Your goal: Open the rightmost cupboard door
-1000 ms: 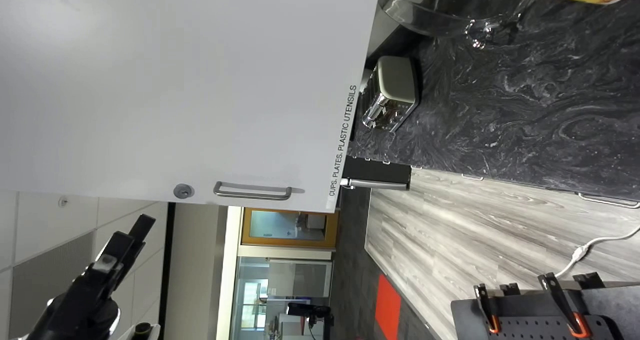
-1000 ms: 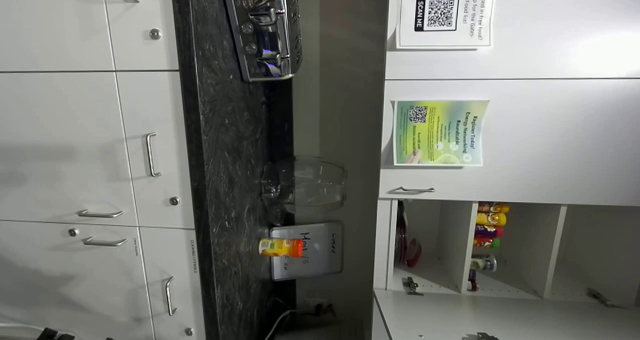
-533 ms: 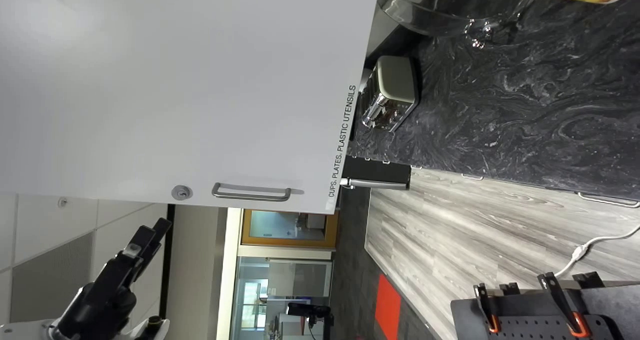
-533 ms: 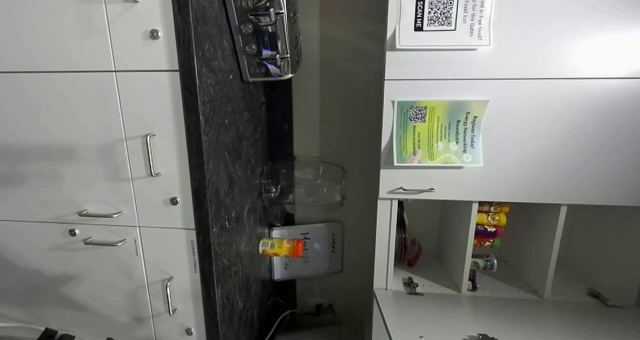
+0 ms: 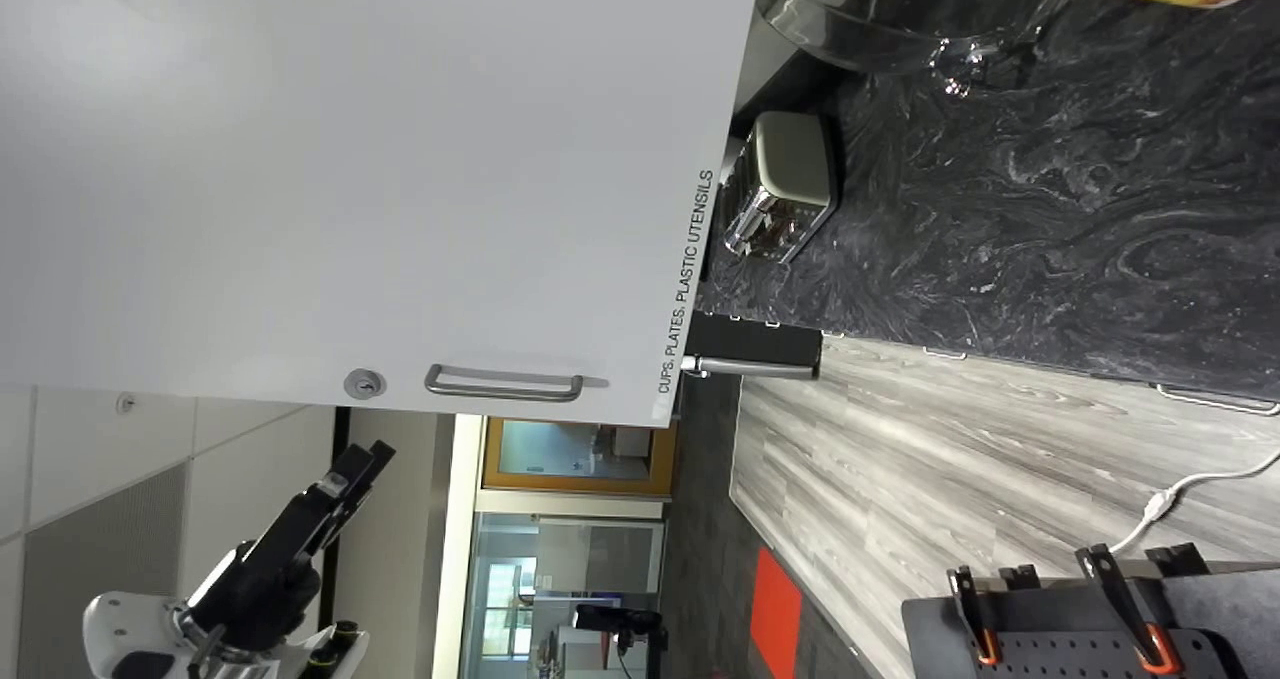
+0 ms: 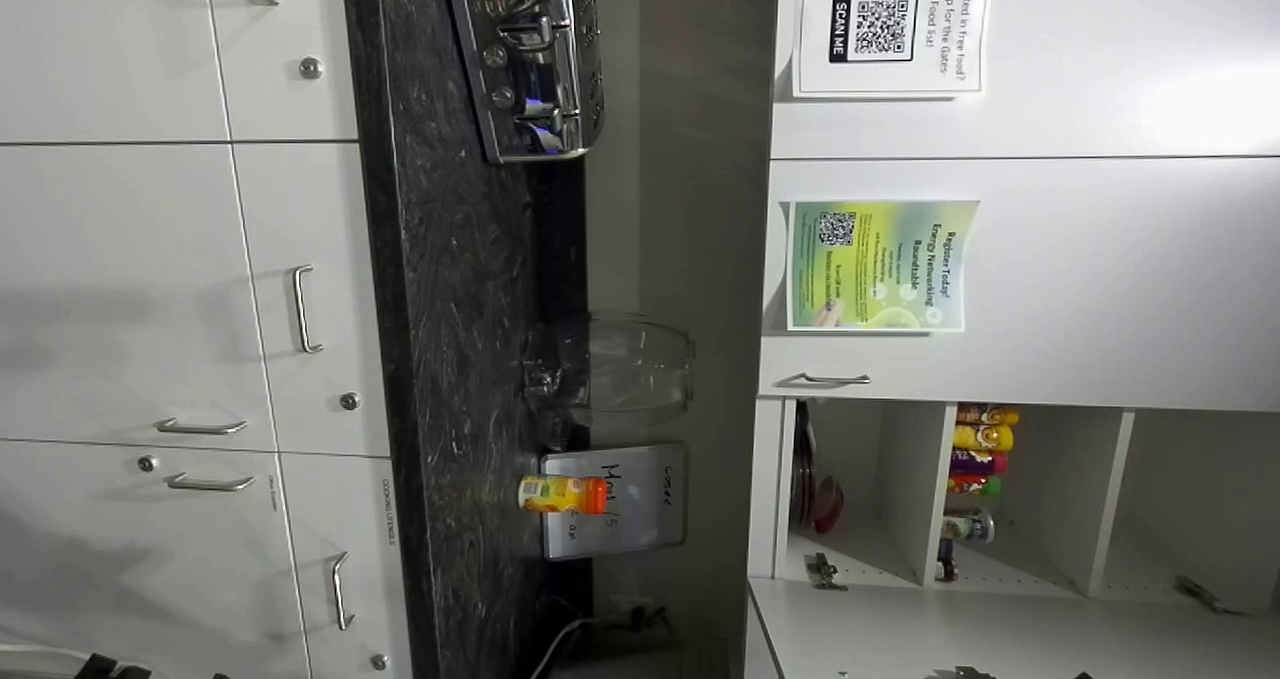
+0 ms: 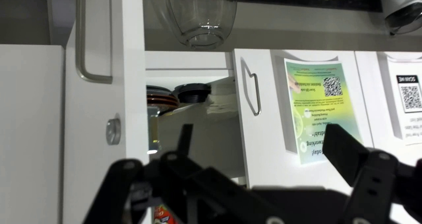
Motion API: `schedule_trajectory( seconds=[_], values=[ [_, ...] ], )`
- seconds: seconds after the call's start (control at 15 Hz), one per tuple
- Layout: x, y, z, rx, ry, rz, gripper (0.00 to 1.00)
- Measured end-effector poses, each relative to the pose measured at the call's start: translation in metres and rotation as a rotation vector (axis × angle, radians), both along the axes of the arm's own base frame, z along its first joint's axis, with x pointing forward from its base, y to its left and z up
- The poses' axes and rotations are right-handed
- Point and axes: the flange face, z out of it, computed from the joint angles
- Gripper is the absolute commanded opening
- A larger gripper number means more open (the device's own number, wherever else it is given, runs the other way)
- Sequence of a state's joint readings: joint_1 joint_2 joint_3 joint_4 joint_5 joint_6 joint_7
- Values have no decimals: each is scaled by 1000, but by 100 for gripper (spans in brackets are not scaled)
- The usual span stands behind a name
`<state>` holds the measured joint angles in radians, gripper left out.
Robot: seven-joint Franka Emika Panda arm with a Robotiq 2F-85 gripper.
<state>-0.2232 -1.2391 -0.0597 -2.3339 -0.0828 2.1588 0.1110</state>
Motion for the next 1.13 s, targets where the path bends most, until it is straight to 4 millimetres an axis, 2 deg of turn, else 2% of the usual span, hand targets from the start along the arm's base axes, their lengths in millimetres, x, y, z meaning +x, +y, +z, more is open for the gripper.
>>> schedule_trajectory(
  seconds=[0.27,0.8,1.0,1.13],
  values=[
    [28,21,-23,17,111,95,100],
    [121,56,-78,-55,348,162,100],
    [139,61,-91,-91,402,163,100],
    [144,62,-94,-101,415,163,100]
  ],
)
